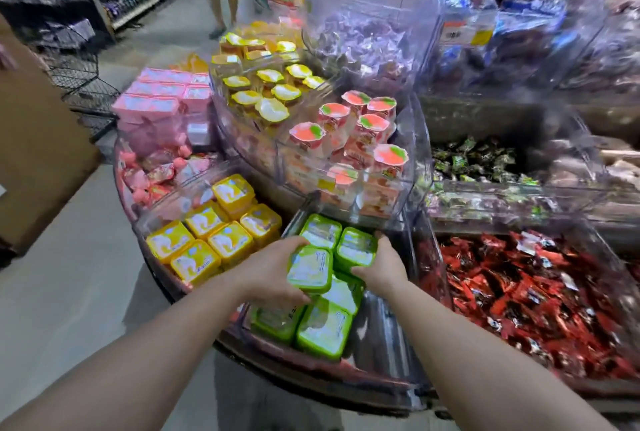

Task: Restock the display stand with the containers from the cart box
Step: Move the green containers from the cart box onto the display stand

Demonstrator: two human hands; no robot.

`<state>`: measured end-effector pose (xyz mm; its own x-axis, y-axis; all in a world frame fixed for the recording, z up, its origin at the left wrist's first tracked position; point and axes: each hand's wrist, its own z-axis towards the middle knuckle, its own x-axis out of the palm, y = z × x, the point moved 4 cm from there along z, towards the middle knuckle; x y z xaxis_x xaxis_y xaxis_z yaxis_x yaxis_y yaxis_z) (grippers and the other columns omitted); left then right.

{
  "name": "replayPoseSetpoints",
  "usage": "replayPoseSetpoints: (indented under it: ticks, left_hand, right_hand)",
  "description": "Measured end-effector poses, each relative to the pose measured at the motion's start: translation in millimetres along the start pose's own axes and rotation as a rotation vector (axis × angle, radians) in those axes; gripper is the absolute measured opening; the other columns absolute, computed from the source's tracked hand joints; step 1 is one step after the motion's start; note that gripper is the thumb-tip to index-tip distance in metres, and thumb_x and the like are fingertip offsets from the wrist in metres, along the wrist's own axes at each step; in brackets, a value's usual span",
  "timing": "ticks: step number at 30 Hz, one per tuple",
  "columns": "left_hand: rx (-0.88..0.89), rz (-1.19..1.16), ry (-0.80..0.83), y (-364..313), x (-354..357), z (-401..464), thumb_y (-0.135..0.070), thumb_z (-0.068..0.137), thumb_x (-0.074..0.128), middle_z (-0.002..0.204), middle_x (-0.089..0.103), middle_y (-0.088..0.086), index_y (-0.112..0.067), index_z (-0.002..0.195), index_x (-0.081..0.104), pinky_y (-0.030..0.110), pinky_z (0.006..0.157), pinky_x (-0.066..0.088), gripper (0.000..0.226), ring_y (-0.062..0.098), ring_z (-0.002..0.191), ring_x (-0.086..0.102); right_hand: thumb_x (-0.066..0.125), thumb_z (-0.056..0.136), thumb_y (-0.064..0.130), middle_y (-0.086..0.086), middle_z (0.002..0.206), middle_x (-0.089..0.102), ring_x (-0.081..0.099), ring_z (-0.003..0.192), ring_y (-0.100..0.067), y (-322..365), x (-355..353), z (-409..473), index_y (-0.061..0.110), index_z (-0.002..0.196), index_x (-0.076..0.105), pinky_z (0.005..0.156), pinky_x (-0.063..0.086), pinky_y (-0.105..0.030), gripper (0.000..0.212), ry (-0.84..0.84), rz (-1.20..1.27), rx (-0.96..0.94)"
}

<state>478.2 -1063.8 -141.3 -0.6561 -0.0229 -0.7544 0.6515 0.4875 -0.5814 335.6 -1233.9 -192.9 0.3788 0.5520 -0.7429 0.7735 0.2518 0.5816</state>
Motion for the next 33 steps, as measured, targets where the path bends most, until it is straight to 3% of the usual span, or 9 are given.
replayPoseSetpoints:
  ticks: [4, 8, 10, 12, 17, 19, 23, 29, 33]
  left_hand:
    - [0.069, 0.013, 0.041, -4, -6, 9, -0.037, 0.062, 0.087, 0.143, 0.041, -0.005, -0.027, 0.145, 0.028, 0.025, 0.101, 0.04, 0.103, 0.013, 0.127, 0.043]
    - [0.148, 0.086, 0.078, -21, -8, 23, -0.041, 0.062, 0.086, 0.145, 0.039, -0.001, -0.025, 0.146, 0.025, 0.031, 0.106, 0.038, 0.105, 0.018, 0.133, 0.04]
    - [0.169, 0.109, 0.09, -27, -8, 29, -0.041, 0.063, 0.085, 0.149, 0.035, 0.0, -0.023, 0.148, 0.022, 0.03, 0.107, 0.036, 0.107, 0.018, 0.135, 0.037]
    - [0.188, 0.126, 0.11, -30, -6, 32, -0.041, 0.064, 0.084, 0.152, 0.031, 0.0, -0.02, 0.149, 0.02, 0.029, 0.109, 0.034, 0.108, 0.017, 0.138, 0.034]
    - [0.227, 0.151, 0.149, -41, 6, 33, -0.042, 0.064, 0.084, 0.153, 0.029, 0.0, -0.022, 0.149, 0.02, 0.029, 0.109, 0.034, 0.108, 0.017, 0.138, 0.032]
    - [0.233, 0.149, 0.177, -43, 8, 32, -0.035, 0.066, 0.084, 0.152, 0.029, 0.0, -0.024, 0.149, 0.019, 0.027, 0.103, 0.038, 0.105, 0.017, 0.134, 0.037]
    - [0.181, 0.017, 0.241, -36, 4, 35, -0.004, 0.08, 0.062, 0.146, 0.036, 0.004, -0.03, 0.149, 0.018, 0.017, 0.06, 0.047, 0.086, 0.02, 0.107, 0.059]
    - [0.161, -0.008, 0.19, -26, 0, 40, -0.002, 0.089, 0.048, 0.144, 0.041, 0.005, -0.024, 0.148, 0.027, 0.02, 0.072, 0.042, 0.066, 0.016, 0.111, 0.054]
    - [0.162, 0.007, 0.203, -21, 10, 42, -0.002, 0.086, 0.054, 0.143, 0.042, 0.007, -0.023, 0.145, 0.032, 0.02, 0.071, 0.044, 0.066, 0.015, 0.107, 0.055]
  right_hand:
    - [0.079, 0.075, 0.027, -0.009, 0.146, 0.042, 0.048, 0.128, -0.026, 3, -2, -11, 0.016, 0.152, 0.017, 0.099, 0.045, -0.033, 0.1, -0.004, 0.031, 0.007]
    - [0.071, 0.08, 0.021, -0.006, 0.13, 0.054, 0.059, 0.106, -0.02, 25, -22, -36, 0.018, 0.14, 0.044, 0.091, 0.047, -0.027, 0.065, -0.161, 0.118, -0.149]
    - [0.071, 0.079, 0.014, -0.001, 0.119, 0.06, 0.06, 0.083, -0.012, 30, -24, -49, 0.021, 0.141, 0.044, 0.076, 0.05, -0.024, 0.068, 0.028, 0.228, -0.188]
    - [0.078, 0.075, 0.019, 0.002, 0.117, 0.059, 0.057, 0.078, -0.005, 27, -23, -60, 0.026, 0.147, 0.033, 0.071, 0.048, -0.02, 0.084, 0.204, 0.195, -0.187]
    - [0.085, 0.067, 0.039, 0.005, 0.144, 0.046, 0.049, 0.123, -0.011, 25, -23, -68, 0.024, 0.149, 0.029, 0.1, 0.039, -0.022, 0.1, 0.08, -0.05, -0.273]
    - [0.085, 0.067, 0.037, 0.007, 0.142, 0.049, 0.05, 0.123, -0.011, 21, -24, -70, 0.024, 0.145, 0.035, 0.096, 0.039, -0.02, 0.094, 0.039, -0.041, -0.256]
    - [0.086, 0.066, 0.031, 0.005, 0.131, 0.059, 0.055, 0.117, -0.011, -4, -15, -69, 0.02, 0.142, 0.04, 0.09, 0.039, -0.018, 0.09, 0.069, 0.009, -0.112]
    - [0.082, 0.073, 0.025, -0.001, 0.126, 0.062, 0.061, 0.105, -0.013, -19, 13, -65, 0.017, 0.146, 0.038, 0.096, 0.05, -0.032, 0.086, 0.099, 0.136, 0.01]
    - [0.081, 0.075, 0.022, 0.002, 0.114, 0.064, 0.061, 0.098, -0.01, -17, 15, -68, 0.015, 0.145, 0.037, 0.092, 0.052, -0.029, 0.083, 0.077, 0.178, 0.03]
